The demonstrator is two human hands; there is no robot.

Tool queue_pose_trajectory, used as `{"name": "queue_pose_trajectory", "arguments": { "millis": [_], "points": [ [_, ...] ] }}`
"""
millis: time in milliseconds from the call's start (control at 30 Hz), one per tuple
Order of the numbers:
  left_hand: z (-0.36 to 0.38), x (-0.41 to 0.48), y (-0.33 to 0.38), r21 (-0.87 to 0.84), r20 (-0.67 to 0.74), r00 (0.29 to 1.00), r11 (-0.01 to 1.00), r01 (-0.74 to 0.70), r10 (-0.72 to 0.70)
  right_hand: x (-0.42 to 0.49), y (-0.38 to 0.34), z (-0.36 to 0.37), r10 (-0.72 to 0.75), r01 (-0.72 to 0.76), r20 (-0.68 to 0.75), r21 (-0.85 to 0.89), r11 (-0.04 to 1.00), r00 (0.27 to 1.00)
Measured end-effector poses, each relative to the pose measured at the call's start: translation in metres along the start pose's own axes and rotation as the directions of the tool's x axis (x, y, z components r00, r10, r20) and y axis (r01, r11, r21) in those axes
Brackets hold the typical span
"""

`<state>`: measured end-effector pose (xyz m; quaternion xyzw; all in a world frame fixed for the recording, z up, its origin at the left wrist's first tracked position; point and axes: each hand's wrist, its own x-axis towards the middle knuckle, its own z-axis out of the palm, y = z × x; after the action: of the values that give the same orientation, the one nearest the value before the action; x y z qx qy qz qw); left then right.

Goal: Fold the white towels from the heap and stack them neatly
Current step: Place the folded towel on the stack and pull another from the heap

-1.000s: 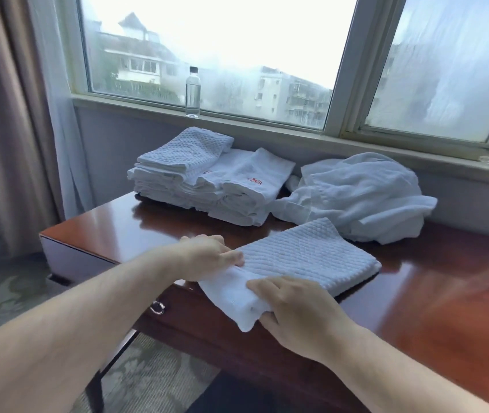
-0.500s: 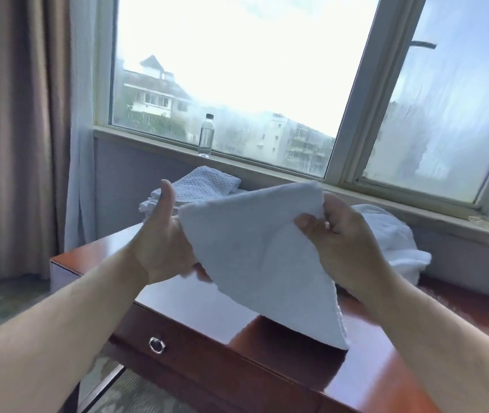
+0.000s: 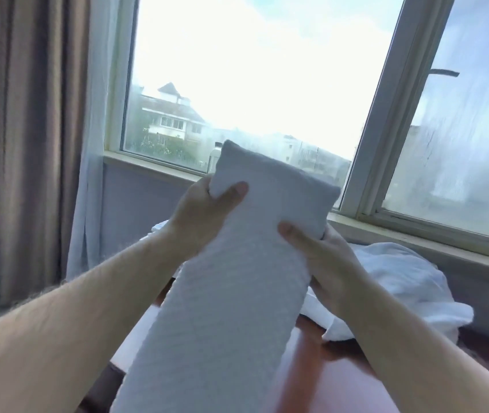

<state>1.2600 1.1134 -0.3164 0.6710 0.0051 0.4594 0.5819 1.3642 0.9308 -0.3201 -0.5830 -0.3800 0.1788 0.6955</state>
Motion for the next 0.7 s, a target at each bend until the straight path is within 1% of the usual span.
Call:
{"name": "queue_pose_trajectory", "arguments": {
  "millis": [67, 133, 167, 233, 267, 300, 333, 400, 467, 533, 567, 600, 667, 700],
  "points": [
    [-0.003, 0.008, -0.023, 0.096, -0.004, 0.997, 0.993, 0.071, -0.071, 0.015, 0.033, -0.004, 0.053, -0.054, -0.096, -0.008, 0.999, 0.994],
    [-0.010, 0.009, -0.052, 0.146, 0.048, 0.977, 0.969, 0.197, -0.206, 0.030, 0.062, -0.009, 0.089, -0.084, -0.165, 0.039, 0.996, 0.982],
    [-0.015, 0.006, -0.068, 0.169, 0.099, 0.949, 0.945, 0.281, -0.300, 0.037, 0.074, -0.011, 0.108, -0.100, -0.186, 0.052, 0.994, 0.977],
    [-0.024, -0.003, -0.106, 0.206, 0.239, 0.836, 0.867, 0.453, -0.494, 0.049, 0.099, -0.016, 0.155, -0.147, -0.212, 0.051, 0.988, 0.965],
    [-0.026, -0.008, -0.124, 0.253, 0.270, 0.785, 0.828, 0.501, -0.558, 0.054, 0.111, -0.020, 0.173, -0.166, -0.214, 0.047, 0.985, 0.961],
    [-0.026, -0.013, -0.141, 0.293, 0.258, 0.767, 0.805, 0.516, -0.587, 0.057, 0.122, -0.023, 0.185, -0.179, -0.210, 0.044, 0.983, 0.960],
    [-0.026, -0.016, -0.157, 0.299, 0.222, 0.786, 0.807, 0.509, -0.578, 0.060, 0.130, -0.026, 0.202, -0.196, -0.210, 0.048, 0.979, 0.957],
    [-0.024, -0.019, -0.177, 0.220, 0.166, 0.846, 0.856, 0.469, -0.506, 0.060, 0.146, -0.031, 0.229, -0.217, -0.185, 0.081, 0.973, 0.956],
    [-0.022, -0.018, -0.189, 0.188, 0.142, 0.873, 0.878, 0.439, -0.467, 0.053, 0.163, -0.031, 0.272, -0.260, -0.149, 0.099, 0.961, 0.951],
    [-0.019, -0.016, -0.195, 0.190, 0.137, 0.894, 0.897, 0.399, -0.427, 0.046, 0.181, -0.028, 0.257, -0.253, -0.147, 0.044, 0.966, 0.955],
    [-0.017, -0.014, -0.194, 0.182, 0.134, 0.900, 0.903, 0.388, -0.414, 0.044, 0.187, -0.028, 0.230, -0.232, -0.165, 0.006, 0.973, 0.959],
    [-0.017, -0.010, -0.192, 0.174, 0.127, 0.904, 0.907, 0.384, -0.408, 0.044, 0.189, -0.026, 0.220, -0.222, -0.174, 0.010, 0.975, 0.960],
    [-0.020, -0.003, -0.183, 0.139, 0.168, 0.899, 0.912, 0.385, -0.405, 0.049, 0.186, -0.025, 0.249, -0.232, -0.177, 0.111, 0.966, 0.952],
    [-0.024, -0.001, -0.178, 0.114, 0.225, 0.878, 0.907, 0.406, -0.422, 0.053, 0.181, -0.025, 0.269, -0.240, -0.175, 0.171, 0.956, 0.947]
  ]
}}
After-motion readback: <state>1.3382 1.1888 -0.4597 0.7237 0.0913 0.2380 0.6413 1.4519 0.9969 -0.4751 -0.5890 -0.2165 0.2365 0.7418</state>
